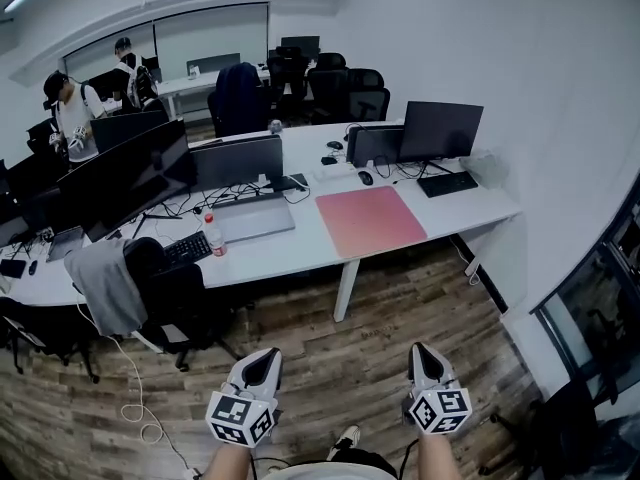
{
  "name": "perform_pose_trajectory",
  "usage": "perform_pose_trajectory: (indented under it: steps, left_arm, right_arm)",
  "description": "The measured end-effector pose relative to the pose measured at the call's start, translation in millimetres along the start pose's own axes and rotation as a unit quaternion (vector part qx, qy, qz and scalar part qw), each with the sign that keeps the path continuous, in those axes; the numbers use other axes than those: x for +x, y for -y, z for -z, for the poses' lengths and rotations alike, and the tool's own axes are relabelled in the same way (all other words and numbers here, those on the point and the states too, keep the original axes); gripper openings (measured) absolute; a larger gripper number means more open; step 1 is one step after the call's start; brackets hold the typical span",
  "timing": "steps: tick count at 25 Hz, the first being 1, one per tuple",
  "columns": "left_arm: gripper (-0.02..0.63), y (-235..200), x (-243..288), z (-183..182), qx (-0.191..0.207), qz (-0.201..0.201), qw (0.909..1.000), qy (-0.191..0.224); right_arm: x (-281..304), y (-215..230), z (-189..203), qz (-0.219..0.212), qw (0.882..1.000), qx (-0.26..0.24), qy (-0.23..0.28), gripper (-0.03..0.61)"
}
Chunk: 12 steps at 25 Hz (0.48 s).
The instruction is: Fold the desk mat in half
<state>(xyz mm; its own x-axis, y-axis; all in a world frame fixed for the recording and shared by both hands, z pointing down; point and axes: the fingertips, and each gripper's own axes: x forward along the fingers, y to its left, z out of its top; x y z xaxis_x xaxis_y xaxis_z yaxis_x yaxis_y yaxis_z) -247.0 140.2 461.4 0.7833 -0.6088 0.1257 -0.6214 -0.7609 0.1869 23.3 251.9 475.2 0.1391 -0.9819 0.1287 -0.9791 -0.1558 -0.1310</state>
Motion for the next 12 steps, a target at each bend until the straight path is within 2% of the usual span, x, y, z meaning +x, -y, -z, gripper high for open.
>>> perform_pose_trajectory:
  steps: [8,12]
  left_arm:
    - [0.002,38.0,89.1,-20.0,-0.001,0.001,0.9999,0.015]
    - [0.002,58.1,123.6,-20.2,0.016,-0.004,0.9996,0.021]
  right_arm:
    - [44.3,75.5,-3.9,-0.019,1.000,-0.001,-0.025,0.014]
    - [54.6,116.7,-1.4,-0.016,0.999,-0.002,-0.033,0.014]
